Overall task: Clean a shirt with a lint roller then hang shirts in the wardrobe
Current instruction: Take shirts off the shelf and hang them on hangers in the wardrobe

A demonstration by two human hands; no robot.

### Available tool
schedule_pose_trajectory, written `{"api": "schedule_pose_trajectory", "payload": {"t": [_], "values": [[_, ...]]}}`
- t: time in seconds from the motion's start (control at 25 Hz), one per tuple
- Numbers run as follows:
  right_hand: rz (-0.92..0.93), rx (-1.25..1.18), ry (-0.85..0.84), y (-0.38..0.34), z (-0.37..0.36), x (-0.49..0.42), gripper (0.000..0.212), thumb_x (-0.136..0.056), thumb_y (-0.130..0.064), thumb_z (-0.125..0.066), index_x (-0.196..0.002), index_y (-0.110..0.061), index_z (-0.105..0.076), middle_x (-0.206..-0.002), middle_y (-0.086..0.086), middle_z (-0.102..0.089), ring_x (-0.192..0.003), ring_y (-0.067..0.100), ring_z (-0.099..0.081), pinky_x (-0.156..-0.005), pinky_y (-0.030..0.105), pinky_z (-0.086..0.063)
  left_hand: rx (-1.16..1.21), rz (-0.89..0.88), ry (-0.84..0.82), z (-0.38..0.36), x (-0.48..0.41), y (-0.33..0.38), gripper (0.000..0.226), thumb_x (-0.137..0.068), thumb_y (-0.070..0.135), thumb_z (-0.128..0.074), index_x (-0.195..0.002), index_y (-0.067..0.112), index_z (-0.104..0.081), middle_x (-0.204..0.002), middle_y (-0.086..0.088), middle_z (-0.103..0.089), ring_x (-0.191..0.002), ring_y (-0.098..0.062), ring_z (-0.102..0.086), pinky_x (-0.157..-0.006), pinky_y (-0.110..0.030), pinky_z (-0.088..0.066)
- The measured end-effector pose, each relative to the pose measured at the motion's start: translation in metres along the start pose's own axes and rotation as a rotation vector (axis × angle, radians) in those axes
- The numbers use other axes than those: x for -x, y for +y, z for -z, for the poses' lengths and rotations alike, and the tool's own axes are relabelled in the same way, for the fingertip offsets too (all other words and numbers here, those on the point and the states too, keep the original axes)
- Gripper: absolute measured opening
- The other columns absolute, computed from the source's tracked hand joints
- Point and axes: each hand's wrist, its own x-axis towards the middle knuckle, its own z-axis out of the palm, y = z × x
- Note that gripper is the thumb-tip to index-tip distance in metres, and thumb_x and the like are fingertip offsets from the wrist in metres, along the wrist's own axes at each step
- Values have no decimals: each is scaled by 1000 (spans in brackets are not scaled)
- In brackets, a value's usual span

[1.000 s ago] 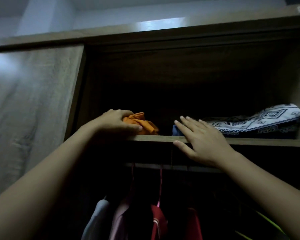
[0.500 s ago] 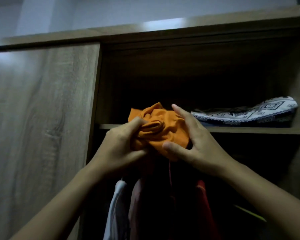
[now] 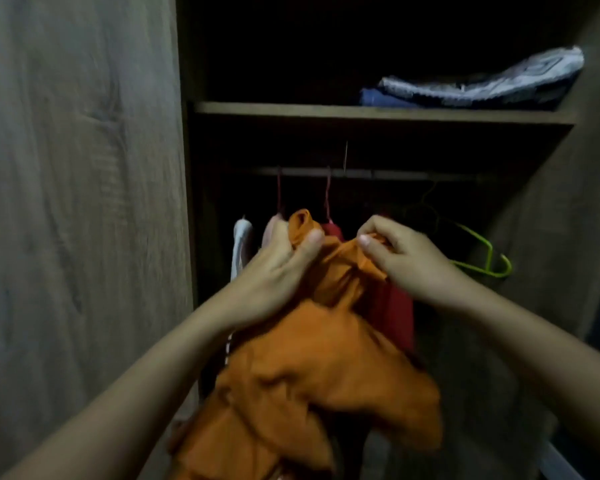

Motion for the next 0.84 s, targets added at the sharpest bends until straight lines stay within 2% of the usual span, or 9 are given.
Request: {"api": "schedule_pose_trajectory", "payload": {"t": [0.08,0.16,0.28,0.4,0.52,0.6,0.72,0.84], "values": [[-135,-95,50,9,1,9,18,-96,-28,-44,-79,-28,-51,-74,-9,-52,-70,6,-49,-61,22,-38,30,-37,6,3,3,-7,33,-91,56,-38,-94,24,-43,-85,9,-40,-75,1,-48,-78,-31,-40],[-188,-109,57,11,0,19,18,-96,-32,-43,-82,-29,-52,-76,-9,-53,-73,7,-50,-60,24,-39,2,-44,-18,7,7,-10,28,-93,45,-46,-97,16,-46,-79,7,-46,-67,3,-49,-69,-28,-41],[-145,-10,44,6,-7,30,17,-95,-34,-46,-81,-31,-54,-78,-12,-55,-74,2,-51,-62,21,-40,-101,-100,-54,10,13,-9,34,-90,46,-50,-99,12,-50,-85,-9,-55,-76,-13,-57,-69,-32,-47],[-94,11,143,-5,-4,30,16,-93,-38,-49,-89,-28,-60,-80,-15,-56,-77,1,-52,-65,17,-41,-218,-138,93,19,19,-9,27,-92,45,-50,-87,18,-51,-77,1,-53,-67,-3,-53,-60,-17,-42],[-37,87,132,-10,8,30,25,-91,-47,-48,-90,-26,-62,-78,-17,-55,-73,-2,-52,-55,5,-39,-383,-142,202,31,21,-11,40,-92,50,-45,-87,12,-58,-75,-4,-60,-67,-13,-58,-58,-28,-42],[32,181,79,-11,14,31,30,-88,-53,-47,-89,-27,-63,-75,-14,-56,-70,-3,-53,-53,3,-38,-436,-85,225,35,24,-15,41,-94,49,-42,-83,13,-58,-68,0,-57,-62,-13,-55,-54,-28,-39],[153,301,1,-9,19,32,47,-80,-60,-49,-91,-18,-67,-76,-5,-61,-67,3,-56,-56,11,-44,-357,-6,184,32,28,-19,41,-96,47,-37,-86,12,-56,-69,-1,-55,-63,-16,-54,-55,-26,-39],[185,393,-41,-5,25,32,53,-71,-64,-54,-88,-16,-66,-77,-2,-60,-67,10,-56,-52,12,-39,-164,66,77,29,30,-17,38,-91,53,-42,-103,17,-49,-88,3,-54,-79,-11,-55,-63,-23,-43]]}}
